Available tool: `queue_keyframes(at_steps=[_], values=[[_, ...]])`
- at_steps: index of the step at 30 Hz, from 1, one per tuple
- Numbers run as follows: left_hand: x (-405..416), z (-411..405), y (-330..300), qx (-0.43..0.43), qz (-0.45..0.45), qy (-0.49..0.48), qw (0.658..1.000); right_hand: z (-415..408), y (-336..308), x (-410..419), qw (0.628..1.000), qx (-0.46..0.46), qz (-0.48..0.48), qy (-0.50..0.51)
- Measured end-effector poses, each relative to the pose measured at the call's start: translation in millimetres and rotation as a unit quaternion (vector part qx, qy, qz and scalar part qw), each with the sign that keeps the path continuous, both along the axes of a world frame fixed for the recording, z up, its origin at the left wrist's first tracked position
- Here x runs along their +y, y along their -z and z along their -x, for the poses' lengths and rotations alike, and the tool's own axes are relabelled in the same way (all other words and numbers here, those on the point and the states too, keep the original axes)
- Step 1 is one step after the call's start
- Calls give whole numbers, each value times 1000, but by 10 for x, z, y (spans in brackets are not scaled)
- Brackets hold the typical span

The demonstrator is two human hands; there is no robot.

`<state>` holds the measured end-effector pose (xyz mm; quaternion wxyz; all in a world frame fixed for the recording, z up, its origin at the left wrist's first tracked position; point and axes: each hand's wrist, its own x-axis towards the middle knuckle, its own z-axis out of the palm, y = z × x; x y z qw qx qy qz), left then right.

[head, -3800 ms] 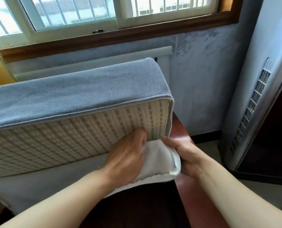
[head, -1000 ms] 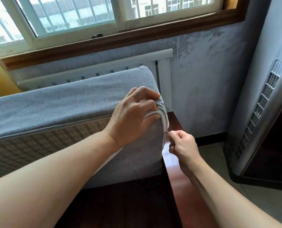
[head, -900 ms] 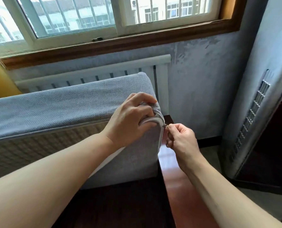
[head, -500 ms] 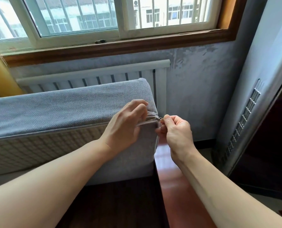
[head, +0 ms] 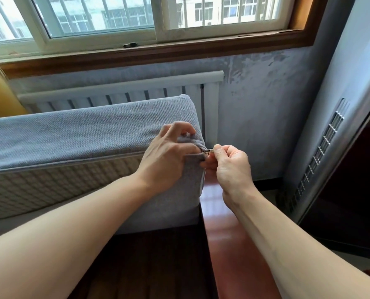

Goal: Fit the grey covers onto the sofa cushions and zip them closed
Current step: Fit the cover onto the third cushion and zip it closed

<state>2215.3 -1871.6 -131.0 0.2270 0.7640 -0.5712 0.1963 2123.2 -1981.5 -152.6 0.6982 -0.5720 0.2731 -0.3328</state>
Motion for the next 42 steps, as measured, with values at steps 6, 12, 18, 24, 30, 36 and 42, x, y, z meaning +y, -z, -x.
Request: queue_keyframes(at_steps=[6, 12, 18, 24, 30, 36, 42], values=[[206, -43, -41, 51, 16, -57, 997, 65, -79, 59, 1000, 24, 14, 13], [521, -148, -94, 54, -3, -90, 994, 21, -144, 223, 993, 57, 102, 34], [606, -170, -77, 45, -14, -71, 996, -130, -222, 460, 960, 98, 261, 28], [1204, -263, 48, -48, -94, -206, 973, -118, -204, 422, 962, 102, 247, 48], [1739, -685, -92, -29, -54, -277, 959, -144, -215, 565, 955, 124, 261, 68], [1761, -763, -53, -69, -15, -226, 972, -215, -285, 840, 947, 129, 295, 20], [1964, -798, -3, -109, -26, -152, 982, -538, -348, 1498, 932, 142, 329, -61]])
